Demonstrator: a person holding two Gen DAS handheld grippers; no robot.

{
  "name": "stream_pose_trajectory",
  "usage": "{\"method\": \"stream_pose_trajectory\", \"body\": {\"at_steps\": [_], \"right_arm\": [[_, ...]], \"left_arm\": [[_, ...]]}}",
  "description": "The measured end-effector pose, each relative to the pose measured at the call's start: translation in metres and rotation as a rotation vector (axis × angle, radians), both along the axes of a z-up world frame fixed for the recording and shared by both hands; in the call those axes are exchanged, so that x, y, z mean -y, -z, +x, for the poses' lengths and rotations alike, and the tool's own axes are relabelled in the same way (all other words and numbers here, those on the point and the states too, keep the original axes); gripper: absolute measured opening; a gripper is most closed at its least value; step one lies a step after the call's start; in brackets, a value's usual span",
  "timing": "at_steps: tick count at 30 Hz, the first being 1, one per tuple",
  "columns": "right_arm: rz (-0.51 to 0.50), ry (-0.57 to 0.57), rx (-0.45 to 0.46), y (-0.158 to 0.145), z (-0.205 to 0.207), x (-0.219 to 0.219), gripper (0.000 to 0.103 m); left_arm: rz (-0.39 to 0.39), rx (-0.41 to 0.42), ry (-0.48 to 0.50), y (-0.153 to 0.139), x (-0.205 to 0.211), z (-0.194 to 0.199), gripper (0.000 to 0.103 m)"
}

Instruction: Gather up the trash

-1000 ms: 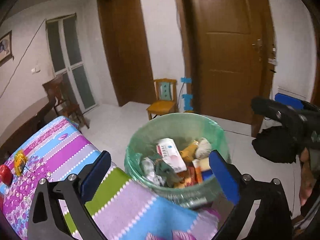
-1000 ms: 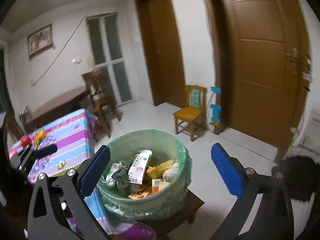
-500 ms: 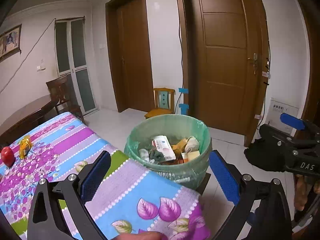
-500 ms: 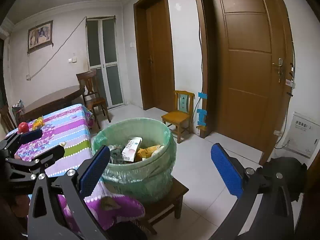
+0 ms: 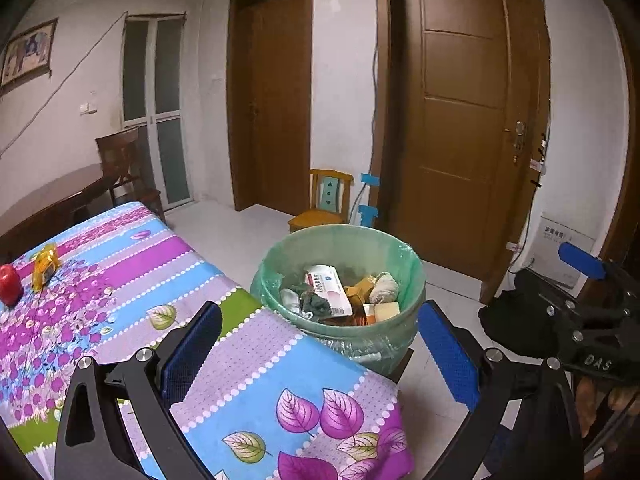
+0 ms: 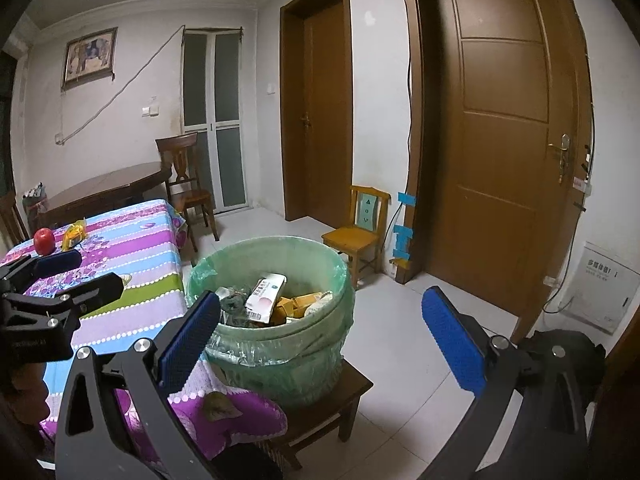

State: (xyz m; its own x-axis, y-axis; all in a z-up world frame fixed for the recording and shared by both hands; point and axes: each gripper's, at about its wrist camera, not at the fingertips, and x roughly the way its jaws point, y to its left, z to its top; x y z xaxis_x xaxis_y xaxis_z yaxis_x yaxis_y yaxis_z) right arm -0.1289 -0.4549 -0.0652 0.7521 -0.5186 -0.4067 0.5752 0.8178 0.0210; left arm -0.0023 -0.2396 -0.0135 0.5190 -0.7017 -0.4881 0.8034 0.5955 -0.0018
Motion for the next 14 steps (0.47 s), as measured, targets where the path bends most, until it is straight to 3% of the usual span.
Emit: {"method": "stream_pose_trajectory", "body": {"at_steps": [6,14], "right_arm": [[-0.013,0.014,-0.009,-0.002,0.0029,0.002,0.097],[-0.008,0.023,-0.018,0.0009,0.0071,0.0063,0.097]], "left_arm": [[-0.007,-0.006,0.021,0.0015,0.002,0.0033,0.098],[0.02,0.046,-0.051,-0.0016,-0.0008,0.0082,0.098]]}}
